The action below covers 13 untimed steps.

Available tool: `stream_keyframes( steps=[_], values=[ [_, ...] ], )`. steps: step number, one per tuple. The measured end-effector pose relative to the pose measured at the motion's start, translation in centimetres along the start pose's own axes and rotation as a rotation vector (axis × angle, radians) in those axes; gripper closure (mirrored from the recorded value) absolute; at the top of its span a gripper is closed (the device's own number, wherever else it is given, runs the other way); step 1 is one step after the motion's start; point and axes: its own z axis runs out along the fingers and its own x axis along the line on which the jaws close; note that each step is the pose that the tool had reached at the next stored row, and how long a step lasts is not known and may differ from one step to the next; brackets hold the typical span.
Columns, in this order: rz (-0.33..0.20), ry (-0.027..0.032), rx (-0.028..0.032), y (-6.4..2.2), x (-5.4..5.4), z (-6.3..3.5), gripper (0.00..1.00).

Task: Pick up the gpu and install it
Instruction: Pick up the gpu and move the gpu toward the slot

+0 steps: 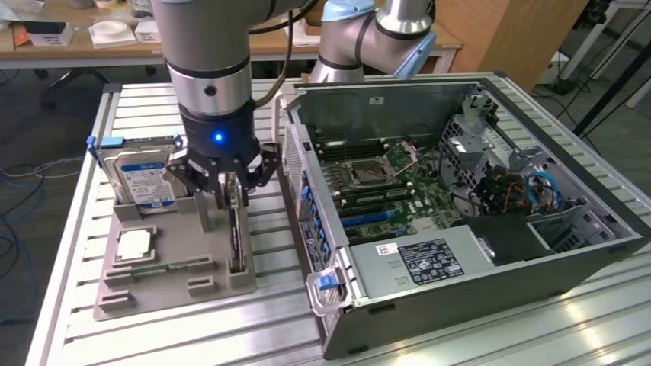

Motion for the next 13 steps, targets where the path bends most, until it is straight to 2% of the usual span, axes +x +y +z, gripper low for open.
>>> stream_keyframes(
  steps=[7, 13],
  values=[
    [0.0, -0.0001, 0.0001, -0.05, 0.0, 1.27, 0.59],
    [0.0, -0.0001, 0.0011, -0.06, 0.0, 1.53, 0.59]
  ],
)
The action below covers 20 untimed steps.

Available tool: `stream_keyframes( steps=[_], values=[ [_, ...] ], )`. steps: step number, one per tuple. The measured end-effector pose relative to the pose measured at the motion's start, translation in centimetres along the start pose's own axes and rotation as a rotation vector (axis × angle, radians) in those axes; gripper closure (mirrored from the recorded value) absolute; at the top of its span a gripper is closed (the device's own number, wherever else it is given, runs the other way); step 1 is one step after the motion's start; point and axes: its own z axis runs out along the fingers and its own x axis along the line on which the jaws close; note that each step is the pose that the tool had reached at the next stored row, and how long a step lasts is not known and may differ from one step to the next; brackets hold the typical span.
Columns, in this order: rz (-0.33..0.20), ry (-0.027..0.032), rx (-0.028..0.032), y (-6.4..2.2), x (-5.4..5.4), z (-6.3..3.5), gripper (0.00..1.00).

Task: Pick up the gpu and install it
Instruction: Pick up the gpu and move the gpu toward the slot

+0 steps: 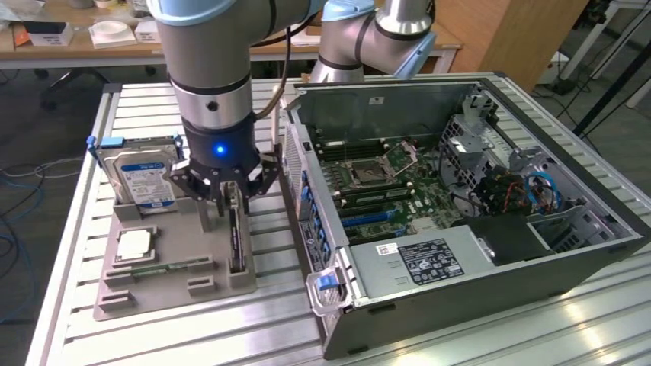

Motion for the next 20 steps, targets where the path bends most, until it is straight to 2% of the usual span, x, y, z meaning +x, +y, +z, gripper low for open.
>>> stream_keyframes(
  steps=[11, 20],
  values=[
    [0.0, -0.0001, 0.0002, -0.01, 0.0, 0.24, 0.59],
    [0.0, 0.0, 0.0003, -0.5, 0.0, 1.16, 0.59]
  ],
)
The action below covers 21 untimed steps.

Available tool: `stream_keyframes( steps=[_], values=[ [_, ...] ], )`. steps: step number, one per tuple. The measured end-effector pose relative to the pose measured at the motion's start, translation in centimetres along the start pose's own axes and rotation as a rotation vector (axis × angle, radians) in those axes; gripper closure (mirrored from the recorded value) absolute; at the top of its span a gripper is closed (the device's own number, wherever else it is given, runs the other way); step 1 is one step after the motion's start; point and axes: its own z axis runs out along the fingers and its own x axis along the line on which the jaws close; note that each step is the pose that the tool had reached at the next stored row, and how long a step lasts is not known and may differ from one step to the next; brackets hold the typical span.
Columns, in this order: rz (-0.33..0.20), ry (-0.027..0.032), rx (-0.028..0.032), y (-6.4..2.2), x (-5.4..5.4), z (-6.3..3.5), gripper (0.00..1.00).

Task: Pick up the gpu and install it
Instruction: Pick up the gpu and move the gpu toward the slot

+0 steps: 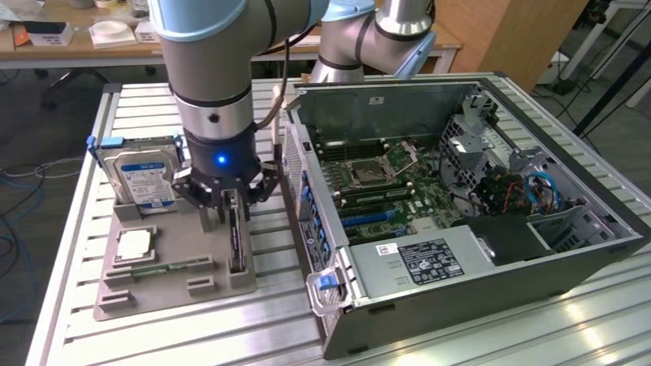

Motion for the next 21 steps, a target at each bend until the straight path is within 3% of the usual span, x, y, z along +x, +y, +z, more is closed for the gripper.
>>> stream_keyframes(
  steps=[8, 21],
  values=[
    [0.0, 0.0, 0.0, -0.32, 0.1, 1.19, 0.59],
    [0.0, 0.0001, 0.0001, -0.35, 0.2, 1.71, 0.59]
  ],
)
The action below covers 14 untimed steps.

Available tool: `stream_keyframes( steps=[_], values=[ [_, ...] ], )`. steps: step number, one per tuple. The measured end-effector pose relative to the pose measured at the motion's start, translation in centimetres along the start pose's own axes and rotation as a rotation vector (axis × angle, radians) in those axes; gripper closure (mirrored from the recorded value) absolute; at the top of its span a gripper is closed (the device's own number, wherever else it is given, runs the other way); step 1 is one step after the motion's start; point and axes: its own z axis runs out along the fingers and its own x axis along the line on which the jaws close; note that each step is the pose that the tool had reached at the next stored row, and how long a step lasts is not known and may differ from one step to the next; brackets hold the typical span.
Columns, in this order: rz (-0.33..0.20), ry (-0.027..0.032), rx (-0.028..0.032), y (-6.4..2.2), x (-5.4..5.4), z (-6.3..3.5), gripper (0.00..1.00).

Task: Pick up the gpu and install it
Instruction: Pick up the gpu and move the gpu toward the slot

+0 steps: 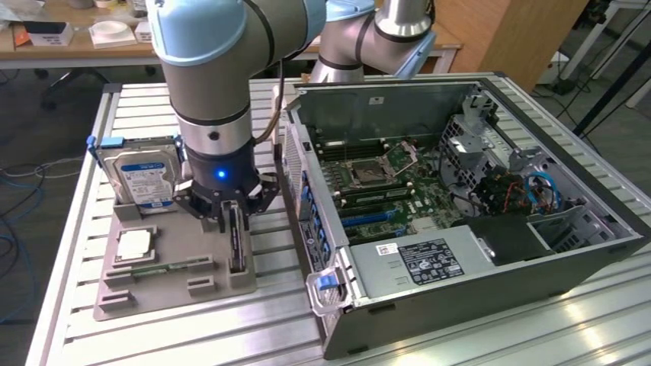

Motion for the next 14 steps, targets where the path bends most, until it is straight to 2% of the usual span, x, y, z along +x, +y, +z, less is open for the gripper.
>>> stream_keyframes(
  steps=[4, 5, 11, 12, 14],
  values=[
    [0.0, -0.0001, -0.0001, 0.0, 0.0, 0.03, 0.59],
    [0.0, -0.0002, -0.0001, 0.0, 0.0, 0.03, 0.67],
    [0.0, 0.0, 0.0, 0.0, 0.0, 0.04, 0.68],
    [0.0, -0.0001, 0.0, 0.0, 0.01, 0.04, 0.74],
    [0.0, -0.0001, -0.0001, 0.0, 0.01, 0.05, 0.74]
  ],
)
